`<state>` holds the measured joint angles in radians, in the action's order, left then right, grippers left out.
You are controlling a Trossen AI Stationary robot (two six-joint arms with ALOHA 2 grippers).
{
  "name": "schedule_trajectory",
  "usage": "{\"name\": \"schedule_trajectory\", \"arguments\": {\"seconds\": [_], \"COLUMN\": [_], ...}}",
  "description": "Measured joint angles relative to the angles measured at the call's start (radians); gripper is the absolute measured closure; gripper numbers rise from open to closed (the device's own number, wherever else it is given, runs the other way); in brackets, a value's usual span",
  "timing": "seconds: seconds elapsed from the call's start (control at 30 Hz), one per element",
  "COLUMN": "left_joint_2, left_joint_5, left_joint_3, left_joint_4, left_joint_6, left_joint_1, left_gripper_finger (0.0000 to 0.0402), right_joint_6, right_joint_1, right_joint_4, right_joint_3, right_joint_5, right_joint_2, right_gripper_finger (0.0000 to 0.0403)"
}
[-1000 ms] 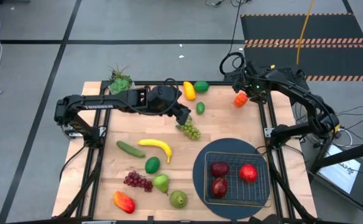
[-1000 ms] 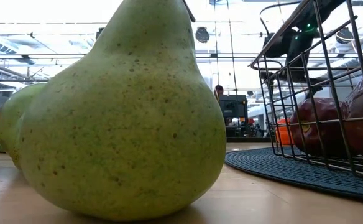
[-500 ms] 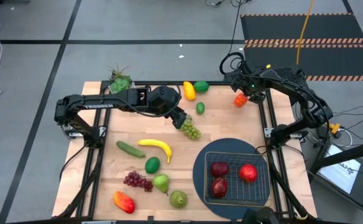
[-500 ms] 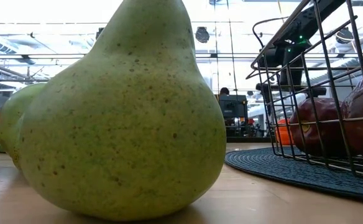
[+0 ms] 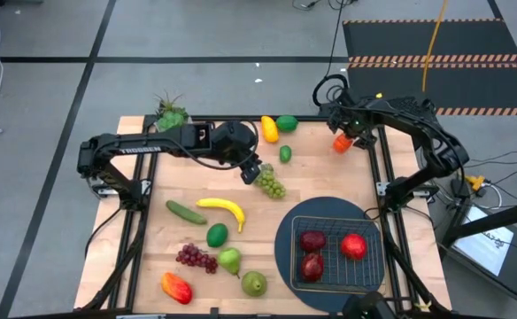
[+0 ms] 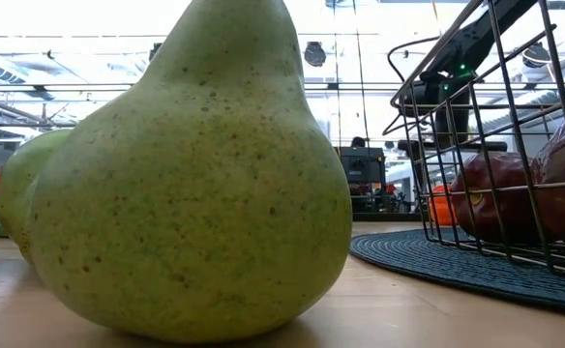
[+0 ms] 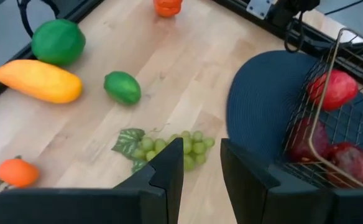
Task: Build produce basket
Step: Put the pumpkin into the gold wire basket
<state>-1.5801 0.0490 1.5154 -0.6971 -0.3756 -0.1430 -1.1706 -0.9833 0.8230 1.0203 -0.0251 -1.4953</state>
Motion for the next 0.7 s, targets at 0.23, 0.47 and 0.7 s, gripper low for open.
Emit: {"name": "schedule_trajectory", "arguments": {"seconds": [0.23,0.47,0.7], "left_joint_2": [0.014,0.018,0.018], "left_joint_5": [0.001,0.002,0.002], "left_joint_3": [0.000,0.000,0.000], "left_joint_4": [-0.005,-0.010,-0.010], "left_joint_6": [0.007,0.031,0.034], "left_joint_1": [-0.015,-0.015,-0.015], "left_gripper_finger": [0.0295,0.0295,0.0295], "right_joint_6": [-0.018,-0.017,0.017], "right_joint_1": [0.000,0.000,0.000], "right_joint_4": [0.004,0.044,0.034], "right_joint_3": [0.000,0.000,-0.040], "right_joint_5": [0.001,0.000,0.028], "right_joint_2": [-0.009,-0.009,0.000], "right_gripper_finger": [0.0056,0.0118,0.0159]}}
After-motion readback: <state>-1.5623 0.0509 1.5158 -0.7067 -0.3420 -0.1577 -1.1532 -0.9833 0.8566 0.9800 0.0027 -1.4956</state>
